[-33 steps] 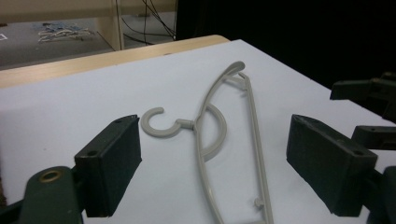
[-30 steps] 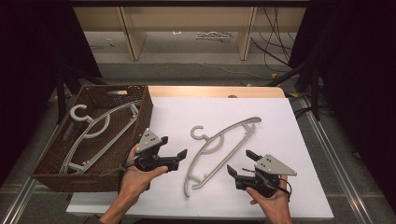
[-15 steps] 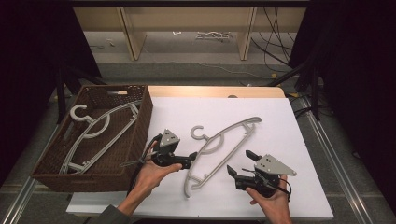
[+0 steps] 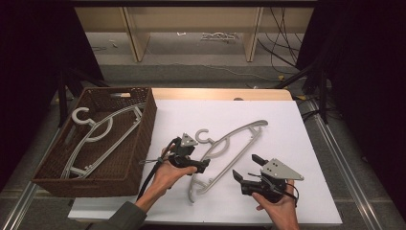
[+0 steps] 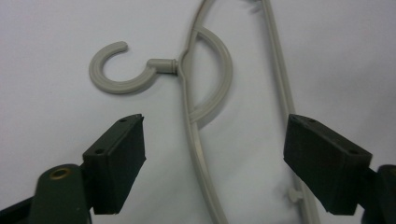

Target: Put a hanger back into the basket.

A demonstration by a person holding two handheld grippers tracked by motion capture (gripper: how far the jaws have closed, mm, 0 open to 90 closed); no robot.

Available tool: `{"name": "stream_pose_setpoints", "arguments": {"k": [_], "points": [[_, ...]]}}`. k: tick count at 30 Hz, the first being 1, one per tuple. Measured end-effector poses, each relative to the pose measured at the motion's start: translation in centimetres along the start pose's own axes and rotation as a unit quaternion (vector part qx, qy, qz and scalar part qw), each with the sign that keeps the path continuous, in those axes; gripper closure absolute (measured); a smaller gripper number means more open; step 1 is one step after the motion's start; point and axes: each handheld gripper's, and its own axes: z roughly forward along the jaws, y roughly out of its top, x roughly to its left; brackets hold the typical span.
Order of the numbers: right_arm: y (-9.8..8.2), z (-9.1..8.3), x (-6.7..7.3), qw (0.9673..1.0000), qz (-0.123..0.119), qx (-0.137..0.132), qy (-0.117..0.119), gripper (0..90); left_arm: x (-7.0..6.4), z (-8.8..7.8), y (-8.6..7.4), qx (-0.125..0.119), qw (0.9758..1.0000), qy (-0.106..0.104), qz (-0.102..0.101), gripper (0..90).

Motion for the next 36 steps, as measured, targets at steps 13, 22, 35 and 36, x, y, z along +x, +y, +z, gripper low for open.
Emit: {"name": "stream_pose_setpoints", "arguments": {"k": [13,22,35,36], "points": [[0.0,0.0,0.0,1.0000,-0.005,-0.003,-0.005,17.0,1.2,2.2,0.0,0.049,0.9987,-0.010,-0.007,22.9],[0.0,0.0,0.0,1.0000,-0.005,-0.003,-0.005,17.0,1.2,3.2,0.3,0.068,0.9973,0.015,0.023,28.9],[0.0,0.0,0.0,1.0000,-0.004,-0.002,-0.004,17.0,0.7,5.0,1.0,0.100,0.9945,0.013,0.027,42.5],[0.0,0.0,0.0,1.0000,-0.004,-0.002,-0.003,17.0,0.7,5.0,1.0,0.100,0.9945,0.013,0.027,43.9]]}}
